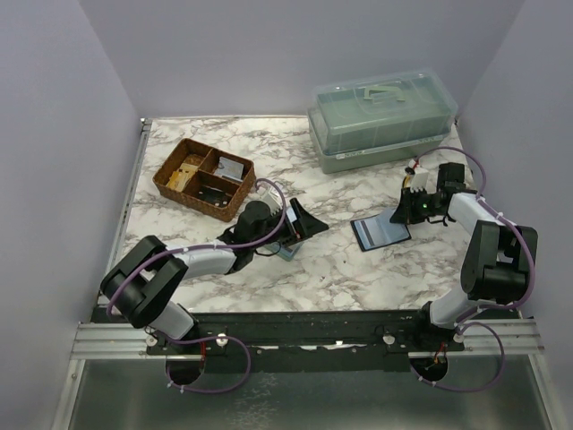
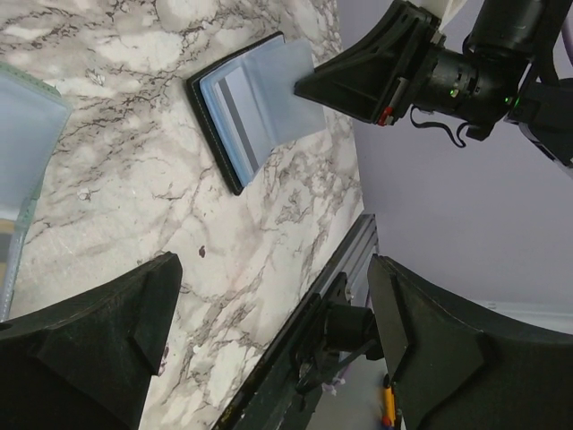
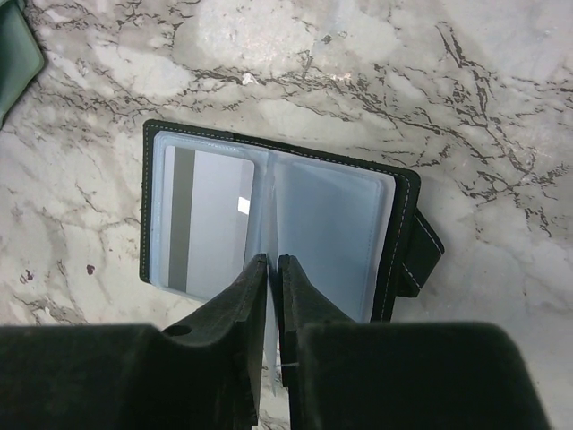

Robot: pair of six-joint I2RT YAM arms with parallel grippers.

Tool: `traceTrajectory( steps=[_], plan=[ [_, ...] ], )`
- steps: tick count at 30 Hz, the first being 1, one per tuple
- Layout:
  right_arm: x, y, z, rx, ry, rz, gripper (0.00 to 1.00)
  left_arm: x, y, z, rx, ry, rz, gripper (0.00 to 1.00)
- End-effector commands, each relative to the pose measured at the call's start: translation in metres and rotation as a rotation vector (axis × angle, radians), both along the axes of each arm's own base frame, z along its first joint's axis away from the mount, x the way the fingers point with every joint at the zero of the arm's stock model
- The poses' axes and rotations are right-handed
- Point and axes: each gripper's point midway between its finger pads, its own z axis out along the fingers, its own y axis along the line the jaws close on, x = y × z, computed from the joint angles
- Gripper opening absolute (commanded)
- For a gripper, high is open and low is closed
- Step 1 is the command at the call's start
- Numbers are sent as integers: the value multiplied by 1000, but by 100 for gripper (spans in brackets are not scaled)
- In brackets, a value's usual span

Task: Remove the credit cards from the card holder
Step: Remove the credit card from the card holder.

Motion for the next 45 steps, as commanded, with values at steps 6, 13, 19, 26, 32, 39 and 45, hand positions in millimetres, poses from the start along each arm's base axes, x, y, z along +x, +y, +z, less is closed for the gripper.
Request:
traceTrajectory(
  steps=[6, 13, 19, 26, 32, 39, 45],
  plan=[
    [12, -11, 4, -73, -49, -13, 21, 10, 17, 22, -19, -104, 122, 93],
    [12, -14, 2, -89, -50, -18, 29, 10, 29, 30, -22, -146, 163, 98],
    [17, -27, 7, -160, -87, -46, 46, 13, 41, 31, -117, -78, 192, 99],
    [28, -39, 55, -240, -310, -66, 61, -1, 32, 37, -172, -98, 69, 92],
    [-7, 31, 73, 113, -339, 210, 59, -5, 12, 26, -155, -66, -2, 84],
    [-13, 33, 26, 199, -64, 151, 55, -3, -11, 8, -149, -28, -49, 81],
    [-15, 34, 4, 215, 47, 110, 56, 4, -28, -3, -146, -12, -71, 79]
  ],
)
